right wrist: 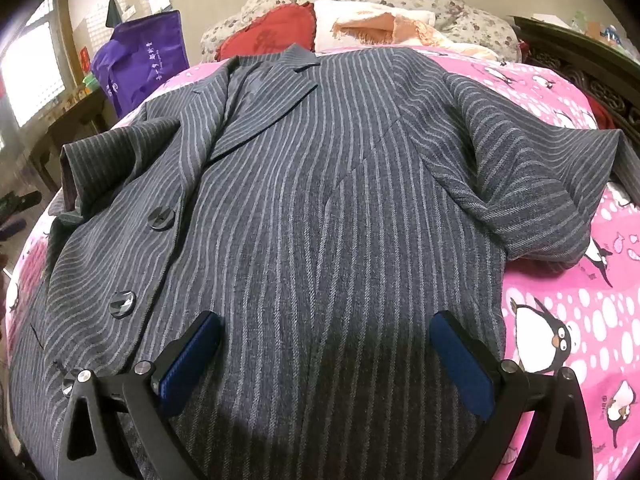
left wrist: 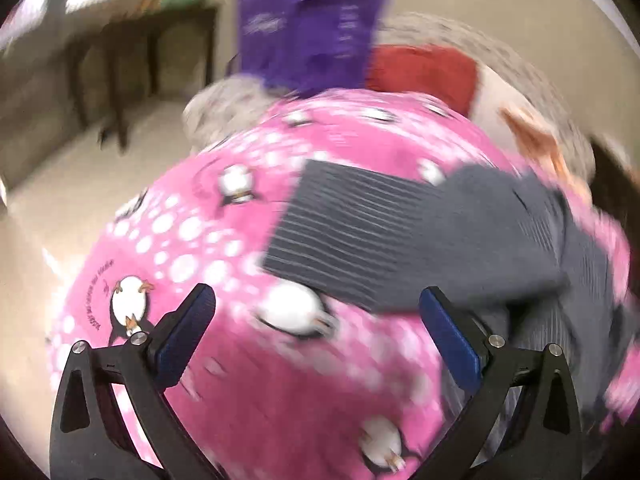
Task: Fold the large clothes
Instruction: 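Grasp the sleeve cuff nearest the left gripper and lift it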
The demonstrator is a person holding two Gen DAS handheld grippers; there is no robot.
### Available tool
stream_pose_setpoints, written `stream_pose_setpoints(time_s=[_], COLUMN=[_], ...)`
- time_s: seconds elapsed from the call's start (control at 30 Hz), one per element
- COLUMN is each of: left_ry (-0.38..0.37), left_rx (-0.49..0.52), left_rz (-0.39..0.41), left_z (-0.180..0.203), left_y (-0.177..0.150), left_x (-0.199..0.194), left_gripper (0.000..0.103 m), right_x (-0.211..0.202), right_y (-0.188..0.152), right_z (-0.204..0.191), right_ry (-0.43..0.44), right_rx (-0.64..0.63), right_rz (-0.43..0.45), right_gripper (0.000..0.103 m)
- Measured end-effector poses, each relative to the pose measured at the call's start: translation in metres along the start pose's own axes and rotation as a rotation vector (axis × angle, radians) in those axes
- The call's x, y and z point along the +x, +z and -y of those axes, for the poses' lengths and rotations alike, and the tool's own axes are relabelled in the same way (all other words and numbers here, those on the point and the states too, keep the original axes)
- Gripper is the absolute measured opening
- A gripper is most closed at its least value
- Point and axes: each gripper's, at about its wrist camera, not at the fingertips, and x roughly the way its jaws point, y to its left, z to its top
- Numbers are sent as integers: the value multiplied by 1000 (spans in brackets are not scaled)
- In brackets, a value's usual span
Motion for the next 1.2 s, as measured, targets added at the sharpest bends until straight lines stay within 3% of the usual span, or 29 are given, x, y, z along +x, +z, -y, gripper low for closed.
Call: stream_pose_setpoints(time_s=[0.1, 0.13, 0.23, 0.27, 0.4, 0.5, 0.63, 0.73, 0.8, 0.97, 1.07, 1.2], left_ry=[-45, -47, -106, -84, -32, -68, -108, -34, 19, 237, 341, 357], left_rx=[-134, -142, -91, -48, 70, 62, 82, 130, 108, 12, -31, -27], left_rz=[-41, -55, -164, -201, -151, -121, -46, 41, 111, 299, 319, 300], left_z=[-24, -23, -10, -5, 11, 12, 20, 27, 18, -36, -59, -54], left_y=[17, 22, 31, 29, 27, 31, 41, 56, 76, 131, 145, 144], left_x=[19, 25, 58, 72, 76, 65, 41, 20, 5, -59, -75, -77], left_gripper=[96, 90, 83, 83, 81, 27, 16, 13, 13, 13, 13, 13], right_x=[0, 0, 0, 0, 0, 0, 0, 1, 1, 0, 0, 0], right_y=[0, 0, 0, 0, 0, 0, 1, 1, 0, 0, 0, 0], right_z=[0, 0, 0, 0, 0, 0, 0, 0, 0, 1, 0, 0], right_ry=[0, 0, 3, 4, 5, 5, 5, 5, 4, 6, 5, 6], right_rx=[0, 0, 2, 2, 4, 5, 5, 5, 5, 6, 6, 7], right_rz=[0, 0, -2, -2, -2, -1, -2, -2, -1, -1, -1, -1], right_gripper=[103, 103, 103, 103, 103, 103, 103, 103, 103, 103, 103, 103])
